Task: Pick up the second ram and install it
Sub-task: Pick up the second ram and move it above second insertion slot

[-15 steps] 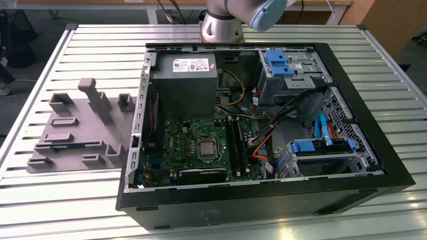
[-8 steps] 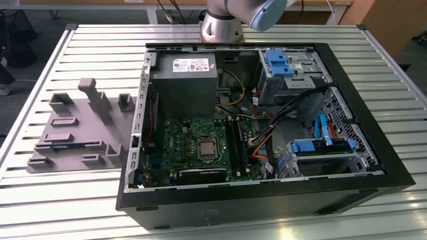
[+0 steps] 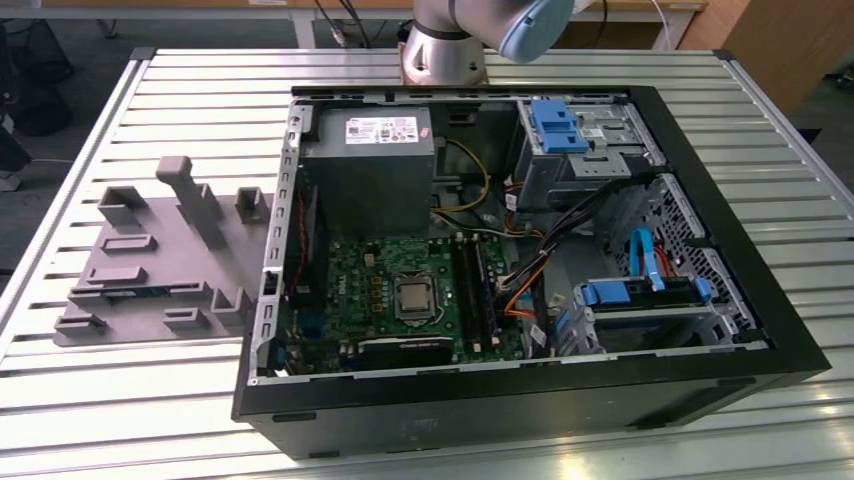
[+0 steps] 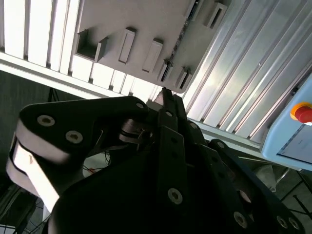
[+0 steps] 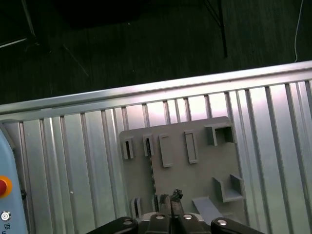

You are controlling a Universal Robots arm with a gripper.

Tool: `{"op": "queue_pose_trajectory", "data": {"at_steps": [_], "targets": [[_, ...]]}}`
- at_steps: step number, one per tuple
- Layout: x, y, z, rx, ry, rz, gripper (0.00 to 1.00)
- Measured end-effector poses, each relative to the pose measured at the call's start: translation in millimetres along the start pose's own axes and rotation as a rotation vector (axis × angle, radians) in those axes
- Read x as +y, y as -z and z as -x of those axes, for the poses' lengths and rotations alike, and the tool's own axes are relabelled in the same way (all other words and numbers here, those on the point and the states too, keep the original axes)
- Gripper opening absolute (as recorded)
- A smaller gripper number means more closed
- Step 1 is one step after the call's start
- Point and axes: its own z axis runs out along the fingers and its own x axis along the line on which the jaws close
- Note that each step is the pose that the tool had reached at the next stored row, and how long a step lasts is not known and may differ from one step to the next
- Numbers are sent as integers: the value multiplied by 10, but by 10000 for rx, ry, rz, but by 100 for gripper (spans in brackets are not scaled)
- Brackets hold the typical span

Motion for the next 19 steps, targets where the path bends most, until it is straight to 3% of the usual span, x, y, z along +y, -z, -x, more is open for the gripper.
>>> {"op": "queue_pose_trajectory", "data": {"at_steps": [2,3,4,6,8,9,19], "targets": [[2,1,0,1,-1,1,16],[2,0,0,0,-1,0,29],[2,-3,-1,0,1,0,29],[2,-17,-8,-10,86,3,41],[2,-41,-18,-41,193,10,41],[1,-56,-25,-55,233,13,47],[-4,-234,-65,-81,472,22,47]]}}
